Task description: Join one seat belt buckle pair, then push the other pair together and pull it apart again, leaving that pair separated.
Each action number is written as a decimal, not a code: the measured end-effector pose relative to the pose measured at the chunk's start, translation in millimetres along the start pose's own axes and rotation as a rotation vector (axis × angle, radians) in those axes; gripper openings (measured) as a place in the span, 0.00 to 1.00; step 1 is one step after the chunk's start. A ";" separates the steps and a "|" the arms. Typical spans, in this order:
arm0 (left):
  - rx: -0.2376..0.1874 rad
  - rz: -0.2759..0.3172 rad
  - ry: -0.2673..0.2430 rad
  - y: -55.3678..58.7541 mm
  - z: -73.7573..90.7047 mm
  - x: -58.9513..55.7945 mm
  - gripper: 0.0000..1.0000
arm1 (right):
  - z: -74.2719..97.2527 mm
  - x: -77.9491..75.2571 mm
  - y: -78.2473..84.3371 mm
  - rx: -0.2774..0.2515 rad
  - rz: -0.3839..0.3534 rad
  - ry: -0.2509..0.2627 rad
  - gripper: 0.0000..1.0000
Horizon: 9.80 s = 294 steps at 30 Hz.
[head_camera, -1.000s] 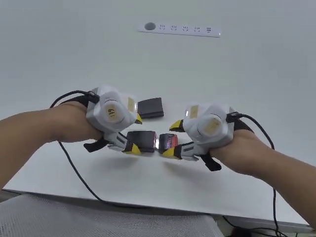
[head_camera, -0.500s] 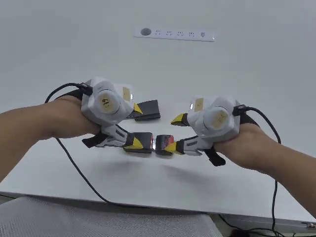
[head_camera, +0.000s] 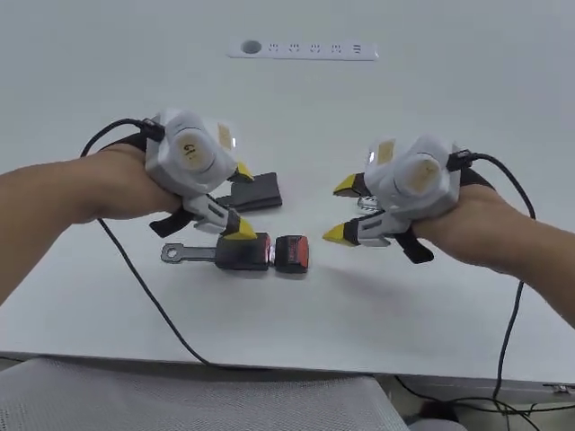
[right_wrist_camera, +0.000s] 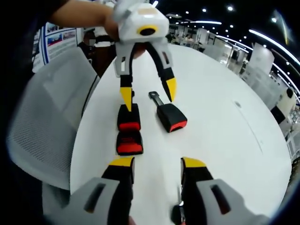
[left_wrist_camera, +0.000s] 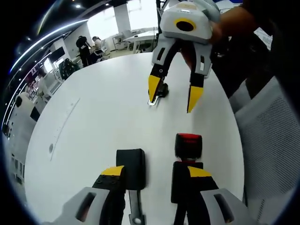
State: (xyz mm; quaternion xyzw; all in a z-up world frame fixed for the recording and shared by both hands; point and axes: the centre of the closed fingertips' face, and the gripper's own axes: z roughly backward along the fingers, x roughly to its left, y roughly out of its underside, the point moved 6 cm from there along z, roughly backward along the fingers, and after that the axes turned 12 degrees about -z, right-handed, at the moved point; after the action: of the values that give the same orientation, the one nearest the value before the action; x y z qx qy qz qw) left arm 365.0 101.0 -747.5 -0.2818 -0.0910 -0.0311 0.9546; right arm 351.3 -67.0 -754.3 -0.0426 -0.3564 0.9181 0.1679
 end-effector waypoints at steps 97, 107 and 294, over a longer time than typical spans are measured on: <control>0.134 -0.134 0.098 33.5 -41.6 29.9 0.33 | -18.6 -49.6 42.5 0.147 0.055 -0.025 0.34; 0.142 -0.143 0.102 32.1 -41.6 28.8 0.33 | -36.8 -43.2 22.5 0.125 0.053 -0.026 0.34; 0.200 -0.231 0.071 23.1 -41.1 23.3 0.33 | 49.7 -60.8 108.4 0.216 0.015 0.135 0.43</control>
State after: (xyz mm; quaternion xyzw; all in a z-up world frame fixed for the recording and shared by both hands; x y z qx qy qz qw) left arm 396.9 97.9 -789.2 -0.1716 -0.0916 -0.1412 0.9707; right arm 368.5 -194.1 -792.4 -0.0887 -0.2428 0.9475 0.1882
